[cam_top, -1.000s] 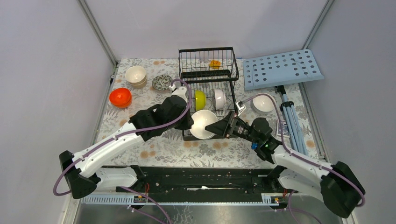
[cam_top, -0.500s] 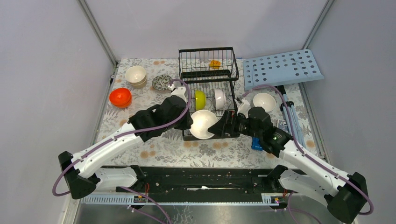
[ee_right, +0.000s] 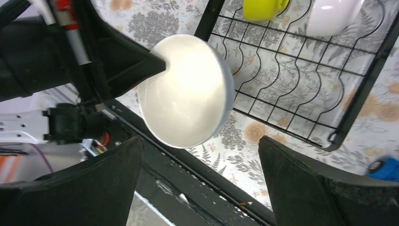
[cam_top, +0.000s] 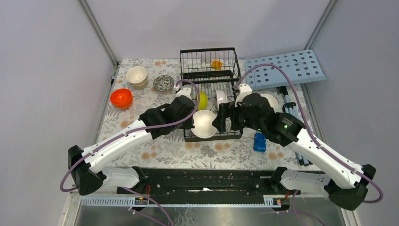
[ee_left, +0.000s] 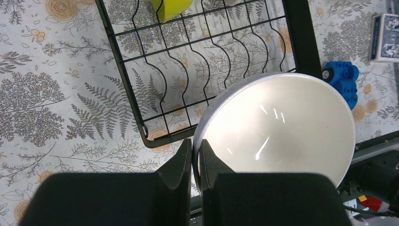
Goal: Unload the bowls from the dish rack
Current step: Place the bowl with the bowl.
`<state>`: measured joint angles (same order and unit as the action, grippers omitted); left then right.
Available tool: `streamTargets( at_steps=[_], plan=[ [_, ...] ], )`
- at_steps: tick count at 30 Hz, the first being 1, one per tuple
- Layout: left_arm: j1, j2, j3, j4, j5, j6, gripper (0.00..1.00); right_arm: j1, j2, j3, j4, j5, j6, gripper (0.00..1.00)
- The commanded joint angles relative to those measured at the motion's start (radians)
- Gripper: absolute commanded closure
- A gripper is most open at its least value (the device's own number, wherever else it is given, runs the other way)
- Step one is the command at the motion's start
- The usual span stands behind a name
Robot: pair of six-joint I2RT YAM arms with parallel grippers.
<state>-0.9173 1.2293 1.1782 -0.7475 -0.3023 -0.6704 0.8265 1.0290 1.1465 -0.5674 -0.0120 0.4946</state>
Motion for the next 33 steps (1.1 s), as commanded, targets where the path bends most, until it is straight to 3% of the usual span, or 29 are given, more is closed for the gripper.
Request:
streamTargets(
  at_steps=[1,8,15,26,33],
  plan=[
    [0.002,0.009,0.059,0.071,-0.031,-0.003,1.0,0.171,0.1,0.163,-0.206,0.394,-0.09,0.04],
    [0.001,0.008,0.035,0.087,-0.017,-0.019,1.0,0.243,0.226,0.208,-0.202,0.532,-0.11,0.45],
    [0.002,-0.013,0.013,0.092,-0.015,-0.024,1.0,0.244,0.291,0.19,-0.146,0.554,-0.102,0.49],
    [0.001,-0.03,-0.026,0.108,-0.009,-0.029,1.0,0.244,0.353,0.193,-0.121,0.558,-0.073,0.66],
    [0.001,-0.034,-0.037,0.12,-0.006,-0.032,1.0,0.244,0.375,0.189,-0.103,0.565,-0.066,0.68]
  ],
)
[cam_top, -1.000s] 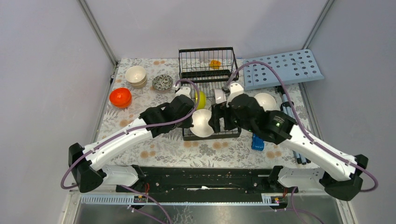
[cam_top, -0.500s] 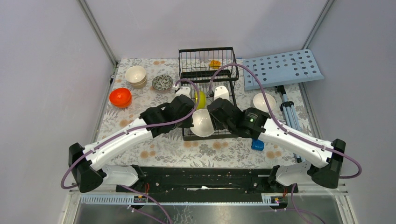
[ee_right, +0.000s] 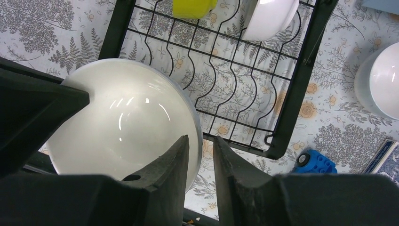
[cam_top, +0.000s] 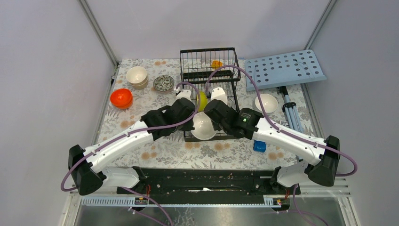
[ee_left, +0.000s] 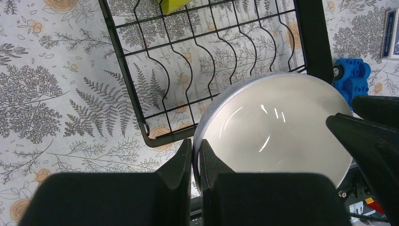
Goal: Unload the bowls from the dish rack
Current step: Place the bowl with the bowl.
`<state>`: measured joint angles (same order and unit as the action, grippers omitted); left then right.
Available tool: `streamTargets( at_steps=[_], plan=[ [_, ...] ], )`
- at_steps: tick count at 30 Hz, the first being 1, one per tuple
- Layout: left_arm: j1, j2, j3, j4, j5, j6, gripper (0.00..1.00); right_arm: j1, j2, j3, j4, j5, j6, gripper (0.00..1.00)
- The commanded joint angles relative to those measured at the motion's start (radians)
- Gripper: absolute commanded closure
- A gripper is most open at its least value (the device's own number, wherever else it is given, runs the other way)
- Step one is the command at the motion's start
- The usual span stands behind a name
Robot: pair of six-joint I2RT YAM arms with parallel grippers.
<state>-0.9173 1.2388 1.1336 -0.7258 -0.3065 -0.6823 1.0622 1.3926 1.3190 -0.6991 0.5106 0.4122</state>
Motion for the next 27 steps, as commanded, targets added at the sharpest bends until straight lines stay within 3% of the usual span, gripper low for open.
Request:
streamTargets(
  at_steps=[1,12,16,20,27],
  plan=[
    [0.001,-0.044,0.006,0.1,0.001,-0.02,1.0,0.008,0.015,0.017,0.028,0.043,0.017,0.68],
    [0.0,-0.059,-0.005,0.105,0.01,-0.028,1.0,0.008,0.048,-0.008,0.042,0.037,0.02,0.74],
    [0.0,-0.065,-0.015,0.115,0.009,-0.031,1.0,0.008,0.05,-0.011,0.041,0.03,0.021,0.84],
    [0.001,-0.067,-0.027,0.126,0.016,-0.041,1.0,0.008,0.05,-0.011,0.039,0.025,0.018,1.0],
    [0.002,-0.079,-0.041,0.151,0.039,-0.048,1.0,0.008,0.048,-0.007,0.039,0.027,0.02,1.0]
  ],
)
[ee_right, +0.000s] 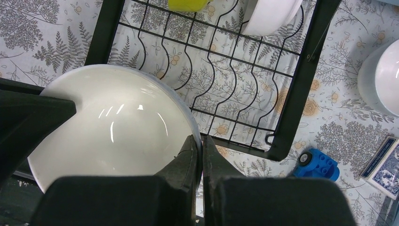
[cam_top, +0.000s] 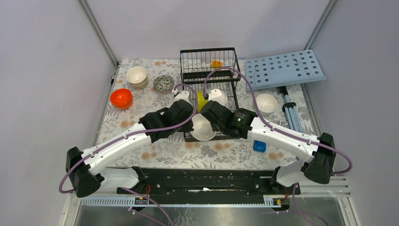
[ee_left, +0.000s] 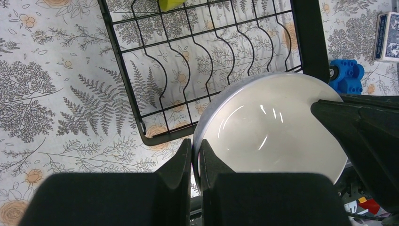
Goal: Unload the bowls from the dish rack
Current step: Place the bowl with the bowl.
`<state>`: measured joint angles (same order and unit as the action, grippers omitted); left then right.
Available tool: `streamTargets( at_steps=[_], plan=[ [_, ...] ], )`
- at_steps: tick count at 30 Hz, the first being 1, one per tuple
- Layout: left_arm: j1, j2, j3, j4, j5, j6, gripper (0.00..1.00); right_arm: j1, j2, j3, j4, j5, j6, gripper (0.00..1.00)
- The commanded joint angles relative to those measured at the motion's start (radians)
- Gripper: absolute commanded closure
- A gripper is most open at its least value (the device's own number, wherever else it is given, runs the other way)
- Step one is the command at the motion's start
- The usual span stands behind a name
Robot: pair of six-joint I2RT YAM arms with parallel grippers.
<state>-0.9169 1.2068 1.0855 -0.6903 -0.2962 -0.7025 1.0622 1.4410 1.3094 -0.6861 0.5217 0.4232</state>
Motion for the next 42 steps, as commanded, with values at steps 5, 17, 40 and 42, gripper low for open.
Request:
streamTargets(
  at_steps=[5,17,40,42],
  plan=[
    [0.001,-0.052,0.004,0.124,0.046,-0.032,1.0,0.008,-0.003,-0.004,0.035,0.028,0.016,1.0],
    [0.001,-0.076,0.0,0.133,0.074,-0.029,0.36,0.008,-0.022,0.002,0.037,0.027,0.02,1.0],
    [0.0,-0.517,-0.203,0.27,-0.075,-0.06,0.01,-0.468,-0.304,-0.071,-0.026,0.028,0.005,1.0],
    [0.001,-0.546,-0.246,0.288,-0.107,-0.077,0.01,-0.605,-0.365,-0.121,0.022,-0.007,0.03,1.0]
  ],
)
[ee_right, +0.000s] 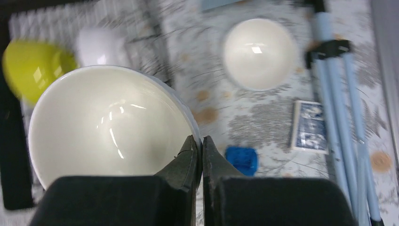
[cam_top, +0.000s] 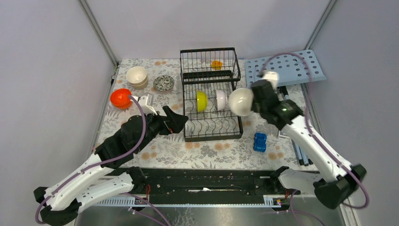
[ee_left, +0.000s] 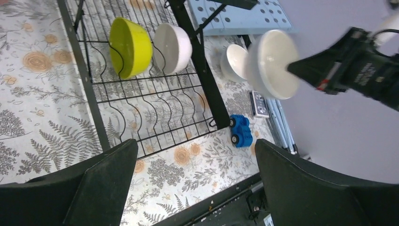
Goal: Unload the bowls from the dish rack
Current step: Place the bowl with the bowl.
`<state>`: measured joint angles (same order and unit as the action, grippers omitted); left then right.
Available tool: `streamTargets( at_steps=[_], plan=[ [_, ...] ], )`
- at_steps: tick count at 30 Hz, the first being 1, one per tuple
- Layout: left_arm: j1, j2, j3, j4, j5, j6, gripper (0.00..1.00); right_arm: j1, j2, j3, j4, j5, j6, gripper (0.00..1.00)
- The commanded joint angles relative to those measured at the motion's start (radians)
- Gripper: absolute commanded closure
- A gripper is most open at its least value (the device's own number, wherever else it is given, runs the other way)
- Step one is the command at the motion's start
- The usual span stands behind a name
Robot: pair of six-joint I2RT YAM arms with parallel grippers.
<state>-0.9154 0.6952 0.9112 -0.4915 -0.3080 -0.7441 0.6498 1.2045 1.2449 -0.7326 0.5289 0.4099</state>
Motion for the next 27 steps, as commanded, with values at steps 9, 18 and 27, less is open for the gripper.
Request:
streamTargets(
  at_steps=[9,18,27],
  plan=[
    [-0.002,-0.068,-0.237,0.163,-0.076,-0.123,0.01,-0.557,-0.072,-0.14,0.228,-0.169,0.247,1.0],
    [-0.001,-0.137,-0.335,0.186,-0.079,-0.159,0.01,-0.666,0.069,-0.166,0.337,-0.18,0.321,1.0],
    [-0.001,-0.123,-0.365,0.198,-0.039,-0.171,0.01,-0.716,0.159,-0.192,0.402,-0.232,0.347,1.0]
  ],
)
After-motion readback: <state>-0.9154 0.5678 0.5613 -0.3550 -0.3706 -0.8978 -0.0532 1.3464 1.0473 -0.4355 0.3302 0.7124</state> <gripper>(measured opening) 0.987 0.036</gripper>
